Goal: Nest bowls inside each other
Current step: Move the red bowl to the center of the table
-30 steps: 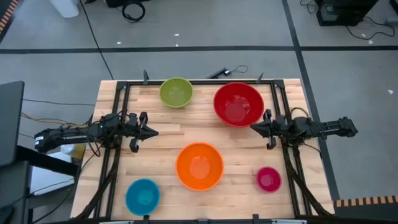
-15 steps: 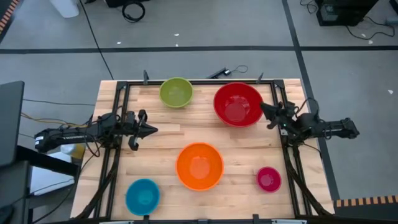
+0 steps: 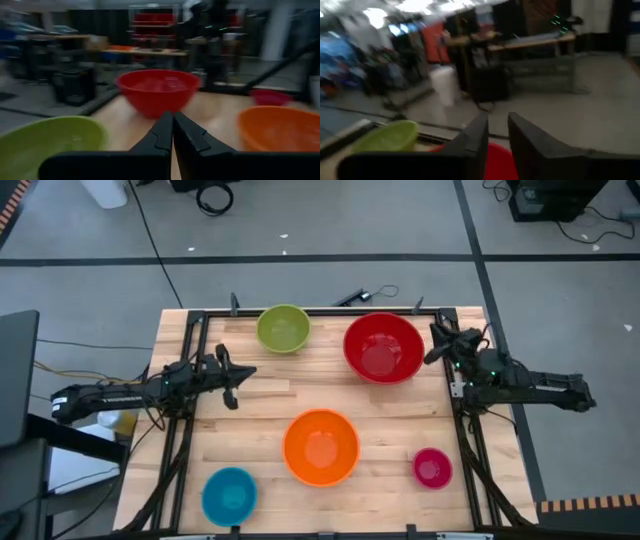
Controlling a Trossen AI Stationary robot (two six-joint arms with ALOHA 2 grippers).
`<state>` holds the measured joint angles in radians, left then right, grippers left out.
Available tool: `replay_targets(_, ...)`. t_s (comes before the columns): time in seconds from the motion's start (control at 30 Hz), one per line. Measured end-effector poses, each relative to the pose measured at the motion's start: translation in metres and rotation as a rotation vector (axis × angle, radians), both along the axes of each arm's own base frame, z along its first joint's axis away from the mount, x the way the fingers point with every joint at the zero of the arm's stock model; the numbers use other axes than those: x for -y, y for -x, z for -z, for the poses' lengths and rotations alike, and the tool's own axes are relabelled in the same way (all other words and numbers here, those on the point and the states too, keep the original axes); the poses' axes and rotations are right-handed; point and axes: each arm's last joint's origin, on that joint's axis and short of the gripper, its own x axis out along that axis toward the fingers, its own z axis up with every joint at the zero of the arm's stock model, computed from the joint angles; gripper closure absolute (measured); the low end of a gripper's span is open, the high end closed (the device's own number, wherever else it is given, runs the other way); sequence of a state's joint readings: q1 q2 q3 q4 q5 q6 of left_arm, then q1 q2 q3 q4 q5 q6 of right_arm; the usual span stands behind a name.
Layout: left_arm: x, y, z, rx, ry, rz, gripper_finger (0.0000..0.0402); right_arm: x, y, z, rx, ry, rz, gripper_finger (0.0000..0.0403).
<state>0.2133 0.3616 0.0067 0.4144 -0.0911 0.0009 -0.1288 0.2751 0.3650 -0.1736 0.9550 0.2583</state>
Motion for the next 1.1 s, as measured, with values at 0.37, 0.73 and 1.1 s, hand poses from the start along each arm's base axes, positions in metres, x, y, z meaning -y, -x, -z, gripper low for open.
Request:
replay_targets(0.37, -0.040, -0.041, -0.036, -0.101, -0.055, -0.080, 0.0381, 0.048, -0.022, -0.012, -0.351, -0.586, 0.100, 0.0206)
replay_targets(0.73, -0.059, -0.110, 0.000, -0.360, 0.112, 0.017, 0.0302, 0.105, -0.026, 0.018, -0.449, -0.842, 0.065, 0.0195)
replay_targets(1.1, -0.039, -0.109, -0.003, -0.422, 0.186, 0.085, 0.0262, 0.126, -0.039, 0.047, -0.534, -0.970, -0.052, 0.0281)
